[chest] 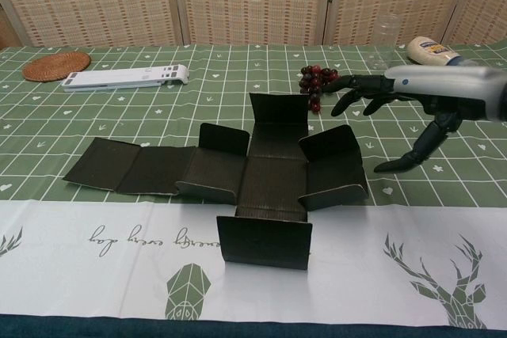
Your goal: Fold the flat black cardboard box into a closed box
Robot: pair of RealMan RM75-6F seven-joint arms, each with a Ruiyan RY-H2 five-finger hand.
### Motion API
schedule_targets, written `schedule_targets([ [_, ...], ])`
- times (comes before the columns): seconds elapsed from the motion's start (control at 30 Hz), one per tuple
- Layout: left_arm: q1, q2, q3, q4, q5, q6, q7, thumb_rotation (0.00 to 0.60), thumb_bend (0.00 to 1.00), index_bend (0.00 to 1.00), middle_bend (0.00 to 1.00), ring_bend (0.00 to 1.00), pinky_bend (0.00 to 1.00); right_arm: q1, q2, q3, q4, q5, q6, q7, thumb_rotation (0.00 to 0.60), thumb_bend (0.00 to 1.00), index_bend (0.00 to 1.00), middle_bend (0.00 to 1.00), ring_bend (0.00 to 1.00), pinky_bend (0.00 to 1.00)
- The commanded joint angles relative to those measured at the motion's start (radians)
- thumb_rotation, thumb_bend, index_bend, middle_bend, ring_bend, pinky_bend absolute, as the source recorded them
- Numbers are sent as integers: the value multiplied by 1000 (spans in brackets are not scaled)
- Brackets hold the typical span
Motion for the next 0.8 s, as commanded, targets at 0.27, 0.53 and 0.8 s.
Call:
schedule_targets([
  [0.27,9,5,6,-3,-3,9,-2,600,141,0,0,0,83,51,-120,-26,87,17,2,-243,600,198,0,138,60,128],
  [0.53,19,12,8,-3,-2,23,-12,600,140,2,0,0,82,136,-198,27,202,130,-57,-375,600,198,0,138,60,128],
  [0.8,27,18,8,-2,-5,32,-17,600,141,2,0,0,82,228,-330,74,387,112,-7,-483,600,199,0,138,60,128],
])
